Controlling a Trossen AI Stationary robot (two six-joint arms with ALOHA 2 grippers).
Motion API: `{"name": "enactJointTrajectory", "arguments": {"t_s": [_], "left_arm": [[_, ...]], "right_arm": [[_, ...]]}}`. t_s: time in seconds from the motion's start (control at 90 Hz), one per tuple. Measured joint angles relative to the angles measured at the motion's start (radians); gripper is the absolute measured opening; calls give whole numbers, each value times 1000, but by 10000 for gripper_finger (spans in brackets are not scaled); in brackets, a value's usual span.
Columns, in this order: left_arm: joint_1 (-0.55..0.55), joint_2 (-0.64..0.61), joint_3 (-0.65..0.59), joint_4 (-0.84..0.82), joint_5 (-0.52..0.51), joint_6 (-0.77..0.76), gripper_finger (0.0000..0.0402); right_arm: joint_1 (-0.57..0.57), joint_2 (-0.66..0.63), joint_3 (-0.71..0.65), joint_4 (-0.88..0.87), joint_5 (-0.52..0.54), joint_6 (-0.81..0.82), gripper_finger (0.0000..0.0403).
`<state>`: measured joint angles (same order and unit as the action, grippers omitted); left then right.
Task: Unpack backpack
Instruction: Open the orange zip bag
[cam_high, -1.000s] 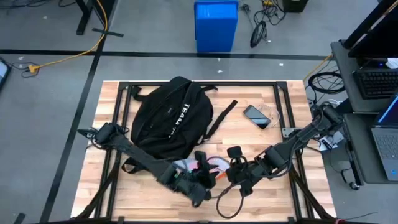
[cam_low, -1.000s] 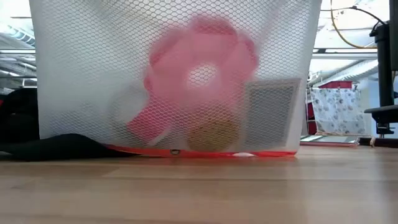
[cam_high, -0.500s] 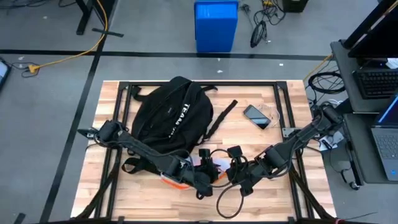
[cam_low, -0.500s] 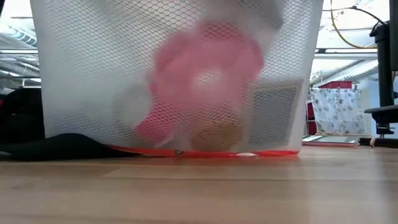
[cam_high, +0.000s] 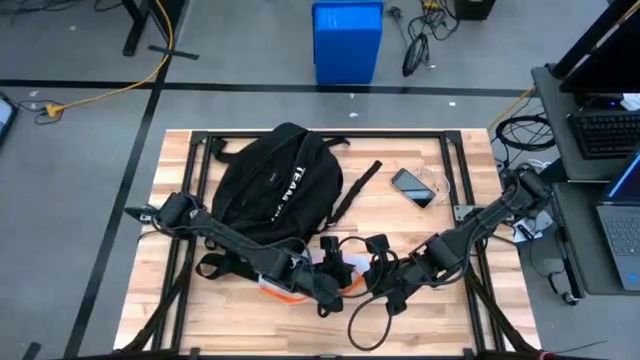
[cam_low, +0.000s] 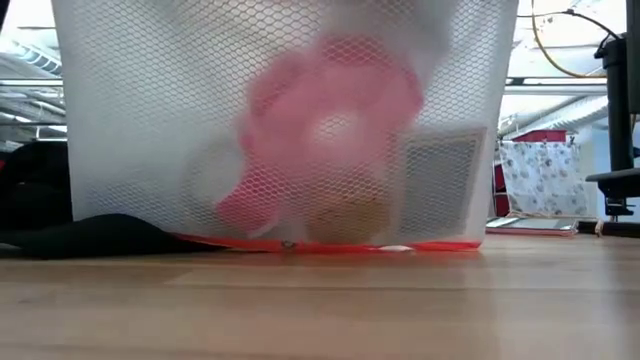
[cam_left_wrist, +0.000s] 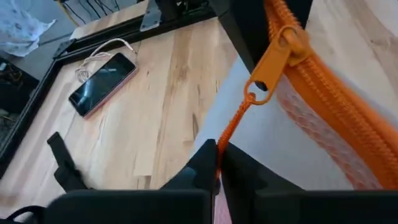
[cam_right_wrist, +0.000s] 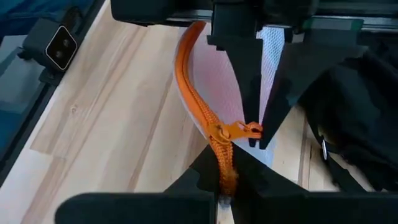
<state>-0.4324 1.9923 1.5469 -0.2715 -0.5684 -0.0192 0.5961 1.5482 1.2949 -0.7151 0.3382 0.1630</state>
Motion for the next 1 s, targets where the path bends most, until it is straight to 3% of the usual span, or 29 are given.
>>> {"name": "enactJointTrajectory", "arguments": {"t_s": [0.222,0.689,1.0], "left_arm": [[-36,-17,32,-17,-53,10,2],[-140,-128,41,36,-50,-3,0],[-149,-128,40,42,5,-199,0]], "right_arm": [[0,0,0,-3,0,0,0],[-1,-3,3,-5,3,8,0],[-17,-3,3,-3,-1,8,0]]}}
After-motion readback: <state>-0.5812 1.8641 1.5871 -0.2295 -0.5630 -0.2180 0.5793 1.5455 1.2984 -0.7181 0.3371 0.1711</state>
